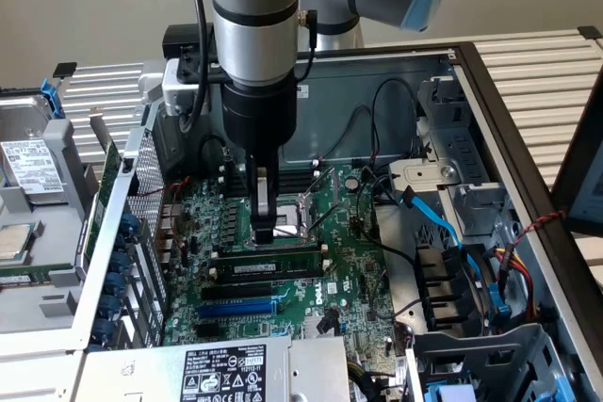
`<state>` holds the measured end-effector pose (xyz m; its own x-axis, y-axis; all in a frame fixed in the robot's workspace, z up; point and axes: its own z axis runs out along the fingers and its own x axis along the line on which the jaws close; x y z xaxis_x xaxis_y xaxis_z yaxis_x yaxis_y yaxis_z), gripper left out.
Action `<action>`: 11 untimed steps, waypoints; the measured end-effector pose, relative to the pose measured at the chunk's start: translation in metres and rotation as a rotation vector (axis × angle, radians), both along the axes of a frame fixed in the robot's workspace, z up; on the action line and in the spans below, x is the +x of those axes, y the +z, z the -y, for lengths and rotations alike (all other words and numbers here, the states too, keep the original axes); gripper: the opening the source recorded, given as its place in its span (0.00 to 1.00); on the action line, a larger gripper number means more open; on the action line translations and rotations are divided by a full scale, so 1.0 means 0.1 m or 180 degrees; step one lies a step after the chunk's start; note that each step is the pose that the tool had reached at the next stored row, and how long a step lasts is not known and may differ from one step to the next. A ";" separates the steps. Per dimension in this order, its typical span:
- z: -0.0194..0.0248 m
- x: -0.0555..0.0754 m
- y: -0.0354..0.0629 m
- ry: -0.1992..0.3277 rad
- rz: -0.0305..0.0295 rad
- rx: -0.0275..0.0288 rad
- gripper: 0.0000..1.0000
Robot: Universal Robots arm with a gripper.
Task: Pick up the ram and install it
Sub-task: 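Press down the ram until it locks into place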
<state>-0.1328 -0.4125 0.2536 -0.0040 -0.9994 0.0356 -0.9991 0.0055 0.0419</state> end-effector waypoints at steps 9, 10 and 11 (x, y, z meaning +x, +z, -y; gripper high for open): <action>-0.026 -0.03 -0.074 -0.0006 0.0079 -0.0068 0.10; -0.029 -0.03 -0.089 -0.0006 0.0080 -0.0068 0.10; -0.031 -0.03 -0.104 -0.0006 0.0081 -0.0068 0.10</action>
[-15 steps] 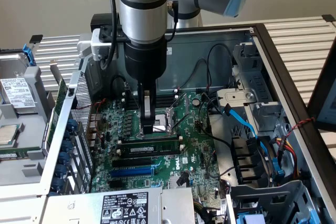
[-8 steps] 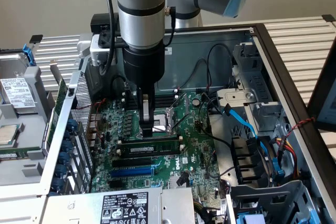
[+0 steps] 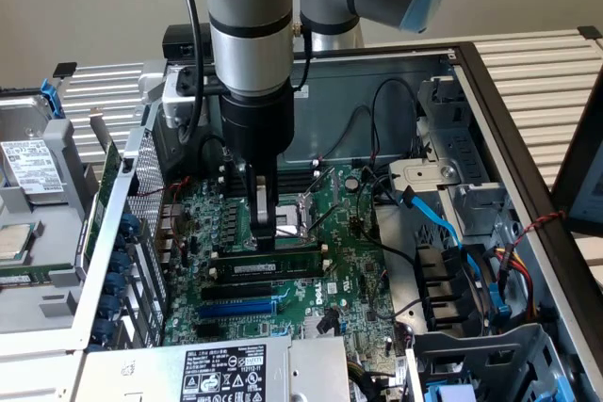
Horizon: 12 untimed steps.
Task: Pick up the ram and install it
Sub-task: 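Press down the ram until it locks into place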
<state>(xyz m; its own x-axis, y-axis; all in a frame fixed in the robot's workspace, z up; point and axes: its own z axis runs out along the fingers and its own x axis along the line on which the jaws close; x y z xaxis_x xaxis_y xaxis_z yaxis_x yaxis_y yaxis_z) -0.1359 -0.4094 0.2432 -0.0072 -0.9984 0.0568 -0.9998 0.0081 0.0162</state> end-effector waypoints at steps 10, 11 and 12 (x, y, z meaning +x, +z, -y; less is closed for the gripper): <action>-0.030 0.00 -0.089 -0.0006 0.0020 0.0000 0.10; -0.030 0.01 -0.092 -0.0005 0.0023 0.0000 0.10; -0.030 0.01 -0.093 -0.0005 0.0025 -0.0002 0.10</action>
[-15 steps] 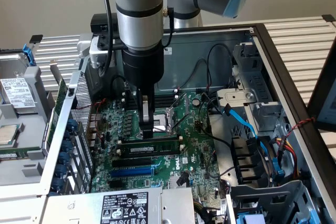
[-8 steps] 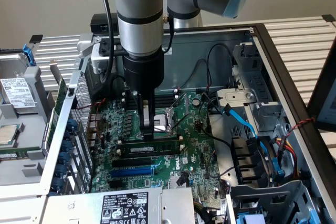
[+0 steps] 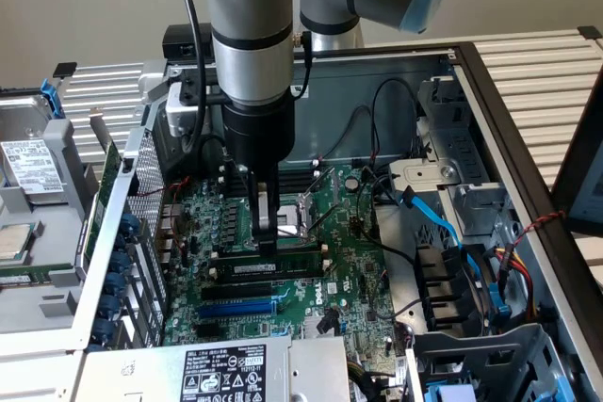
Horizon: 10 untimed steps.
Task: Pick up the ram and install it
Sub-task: 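Press down the ram until it locks into place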
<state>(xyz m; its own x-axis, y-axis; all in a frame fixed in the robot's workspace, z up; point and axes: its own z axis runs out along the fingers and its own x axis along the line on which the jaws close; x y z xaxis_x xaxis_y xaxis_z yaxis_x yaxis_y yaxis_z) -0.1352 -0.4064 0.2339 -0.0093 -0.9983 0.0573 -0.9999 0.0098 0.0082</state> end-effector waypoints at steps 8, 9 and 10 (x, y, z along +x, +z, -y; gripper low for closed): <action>0.000 0.01 -0.017 -0.0003 0.0023 -0.0020 0.10; 0.000 0.01 -0.022 -0.0003 0.0027 -0.0020 0.10; -0.001 0.01 -0.027 -0.0003 0.0031 -0.0020 0.10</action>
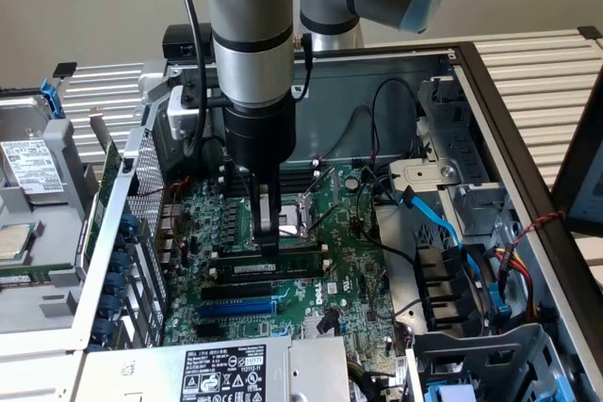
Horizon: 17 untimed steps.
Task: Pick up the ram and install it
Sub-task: 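Press down the ram until it locks into place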
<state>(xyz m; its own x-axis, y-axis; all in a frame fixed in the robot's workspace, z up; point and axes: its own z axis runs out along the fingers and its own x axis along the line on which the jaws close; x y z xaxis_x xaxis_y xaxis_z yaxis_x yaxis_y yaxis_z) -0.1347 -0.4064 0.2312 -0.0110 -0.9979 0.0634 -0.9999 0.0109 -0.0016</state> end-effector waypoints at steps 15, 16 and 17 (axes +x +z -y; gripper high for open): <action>0.017 0.00 -0.016 0.0000 0.0006 0.0003 0.10; 0.017 0.00 -0.016 0.0000 0.0007 0.0005 0.10; 0.017 0.00 -0.016 0.0000 0.0007 0.0007 0.10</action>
<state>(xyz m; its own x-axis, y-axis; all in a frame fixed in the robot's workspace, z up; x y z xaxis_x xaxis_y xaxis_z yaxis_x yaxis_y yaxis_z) -0.1348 -0.4081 0.2296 -0.0112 -0.9981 0.0612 -0.9999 0.0110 -0.0037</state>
